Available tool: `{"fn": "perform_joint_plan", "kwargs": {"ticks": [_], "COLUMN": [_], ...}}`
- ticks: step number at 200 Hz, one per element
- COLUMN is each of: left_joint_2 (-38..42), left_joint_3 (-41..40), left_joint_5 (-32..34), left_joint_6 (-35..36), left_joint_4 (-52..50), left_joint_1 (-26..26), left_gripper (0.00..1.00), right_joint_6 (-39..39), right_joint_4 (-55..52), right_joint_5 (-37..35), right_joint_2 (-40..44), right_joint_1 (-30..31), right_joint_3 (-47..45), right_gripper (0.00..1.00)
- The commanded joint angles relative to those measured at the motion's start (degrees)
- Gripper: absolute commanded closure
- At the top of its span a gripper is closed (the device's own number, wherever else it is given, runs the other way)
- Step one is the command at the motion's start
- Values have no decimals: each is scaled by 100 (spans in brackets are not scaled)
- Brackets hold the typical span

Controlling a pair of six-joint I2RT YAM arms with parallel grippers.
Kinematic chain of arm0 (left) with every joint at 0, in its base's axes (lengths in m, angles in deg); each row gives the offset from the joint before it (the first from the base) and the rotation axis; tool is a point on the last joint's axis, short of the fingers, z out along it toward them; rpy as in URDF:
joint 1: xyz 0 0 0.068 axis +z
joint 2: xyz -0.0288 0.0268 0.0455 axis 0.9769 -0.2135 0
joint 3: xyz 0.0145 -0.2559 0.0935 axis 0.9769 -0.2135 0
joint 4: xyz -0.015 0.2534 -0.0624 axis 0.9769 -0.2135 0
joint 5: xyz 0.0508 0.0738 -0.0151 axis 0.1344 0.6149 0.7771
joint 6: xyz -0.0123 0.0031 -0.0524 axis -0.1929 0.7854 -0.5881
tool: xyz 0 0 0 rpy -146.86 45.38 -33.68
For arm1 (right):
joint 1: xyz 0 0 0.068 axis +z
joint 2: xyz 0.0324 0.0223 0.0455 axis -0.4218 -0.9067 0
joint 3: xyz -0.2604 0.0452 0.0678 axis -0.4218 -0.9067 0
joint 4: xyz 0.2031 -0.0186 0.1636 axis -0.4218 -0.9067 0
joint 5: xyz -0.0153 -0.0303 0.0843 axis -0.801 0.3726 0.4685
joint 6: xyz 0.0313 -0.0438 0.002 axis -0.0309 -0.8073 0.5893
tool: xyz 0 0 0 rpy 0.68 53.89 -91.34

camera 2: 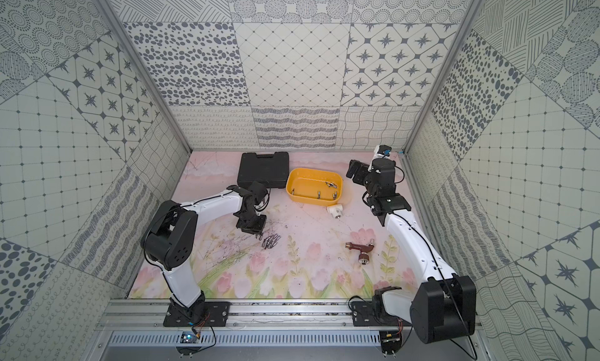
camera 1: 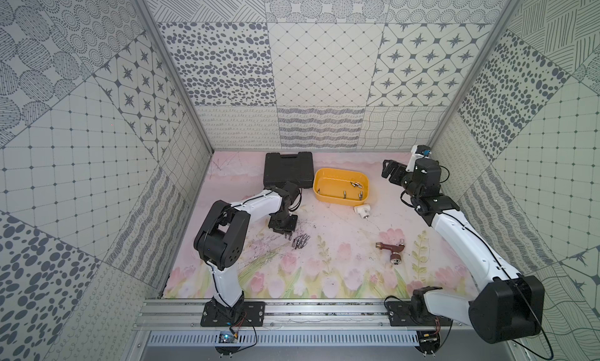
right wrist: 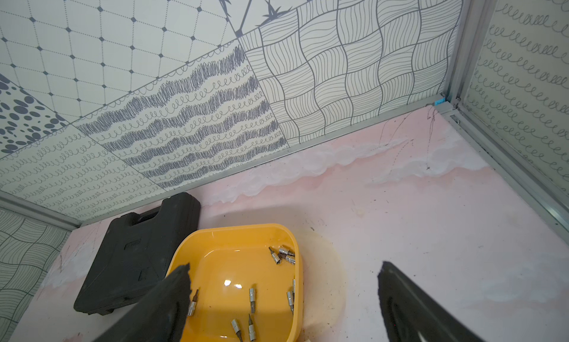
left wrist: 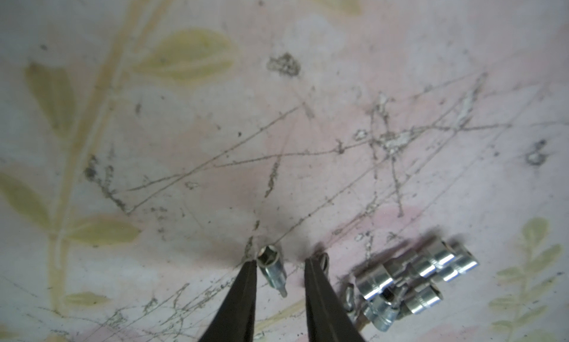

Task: Put the bit on the desktop into the storage box
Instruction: Pick up the screwdriver bit from the center of the board.

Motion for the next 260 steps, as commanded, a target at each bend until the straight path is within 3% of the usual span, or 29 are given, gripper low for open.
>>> {"fn": "perform_joint_plan", "kwargs": {"ticks": [1, 147, 260], "left_joint_2": [-63, -230, 179], "left_joint_3": [22, -118, -107], "left_joint_5": [146, 266, 163], "left_joint_6": [127, 109, 136], "left_joint_4": [-124, -47, -56], "left_joint_1": [-20, -23, -21], "left_gripper": [70, 79, 87], "right_joint_6": [58, 100, 110], "right_joint_4": [244, 244, 244], "right_joint_5": [27, 62, 79], "right_joint_2": [87, 121, 199], "right_joint_1": [-50, -106, -137], "right_joint_3": [-52, -101, -138], "right_gripper": [3, 3, 3]}}
